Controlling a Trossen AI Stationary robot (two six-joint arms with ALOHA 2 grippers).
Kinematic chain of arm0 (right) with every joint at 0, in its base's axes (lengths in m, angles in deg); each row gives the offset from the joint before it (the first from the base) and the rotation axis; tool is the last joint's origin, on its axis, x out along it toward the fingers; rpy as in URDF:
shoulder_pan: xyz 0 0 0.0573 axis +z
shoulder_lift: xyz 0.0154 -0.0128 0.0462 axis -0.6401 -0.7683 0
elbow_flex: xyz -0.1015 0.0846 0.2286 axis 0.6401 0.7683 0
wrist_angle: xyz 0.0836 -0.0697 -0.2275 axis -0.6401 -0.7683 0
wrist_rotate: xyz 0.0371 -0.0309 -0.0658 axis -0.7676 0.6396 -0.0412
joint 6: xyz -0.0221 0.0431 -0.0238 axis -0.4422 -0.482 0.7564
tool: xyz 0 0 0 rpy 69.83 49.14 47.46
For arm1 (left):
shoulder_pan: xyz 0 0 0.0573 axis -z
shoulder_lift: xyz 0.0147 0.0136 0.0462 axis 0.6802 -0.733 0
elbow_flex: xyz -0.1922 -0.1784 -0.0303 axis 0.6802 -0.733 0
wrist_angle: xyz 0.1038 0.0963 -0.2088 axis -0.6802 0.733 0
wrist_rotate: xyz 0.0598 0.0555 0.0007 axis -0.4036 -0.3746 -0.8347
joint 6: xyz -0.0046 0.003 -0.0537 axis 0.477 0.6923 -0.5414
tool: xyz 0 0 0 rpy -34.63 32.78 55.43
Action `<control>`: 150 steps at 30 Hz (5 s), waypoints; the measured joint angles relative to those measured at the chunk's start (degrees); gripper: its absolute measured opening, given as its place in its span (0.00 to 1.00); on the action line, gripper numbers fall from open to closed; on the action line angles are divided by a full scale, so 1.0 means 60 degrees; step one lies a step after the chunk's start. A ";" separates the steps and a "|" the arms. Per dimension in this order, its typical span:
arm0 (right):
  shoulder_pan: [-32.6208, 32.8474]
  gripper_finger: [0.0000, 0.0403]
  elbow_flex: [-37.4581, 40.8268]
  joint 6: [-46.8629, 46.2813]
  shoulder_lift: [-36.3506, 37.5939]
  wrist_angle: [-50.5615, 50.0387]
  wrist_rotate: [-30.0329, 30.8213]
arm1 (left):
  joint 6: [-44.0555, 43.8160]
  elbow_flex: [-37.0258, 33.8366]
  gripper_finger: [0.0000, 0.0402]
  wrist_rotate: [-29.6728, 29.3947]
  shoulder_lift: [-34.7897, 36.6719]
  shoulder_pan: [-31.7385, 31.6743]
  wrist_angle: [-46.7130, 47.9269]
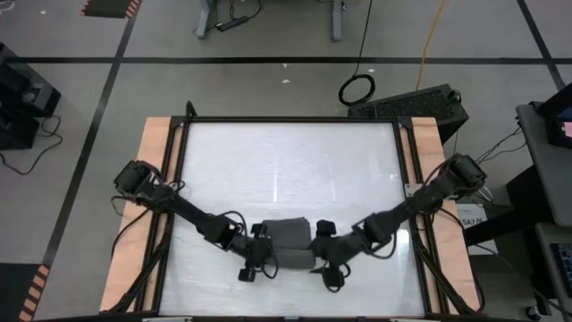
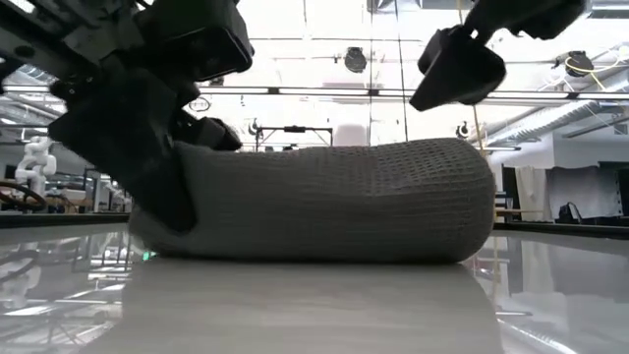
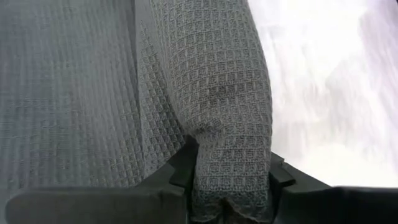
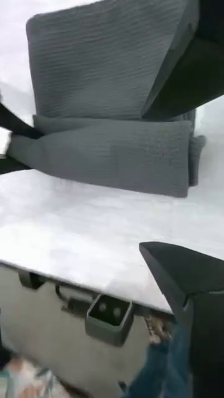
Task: Roll towel into tight, uniform cylinder
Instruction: Roll the gray towel
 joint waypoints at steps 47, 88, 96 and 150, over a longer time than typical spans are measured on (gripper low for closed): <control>-0.0635 0.67 -0.0016 0.0779 -0.2630 0.1765 0.1556 | -0.2197 0.0018 0.24 0.0165 0.0201 -0.0104 0.0738; -0.0264 0.45 -0.0009 -0.1646 -0.2499 0.1077 -0.0109 | 0.0807 0.0022 0.83 -0.1107 0.1640 0.0213 0.0705; -0.0267 0.45 -0.0009 -0.1606 -0.2499 0.1102 -0.0109 | 0.0191 0.0018 0.72 -0.2198 0.0937 0.0460 0.0547; 0.1237 0.70 -0.0003 -0.2979 -0.1178 -0.0528 0.3840 | -0.2624 0.0007 0.05 0.2964 0.0381 -0.2218 0.0329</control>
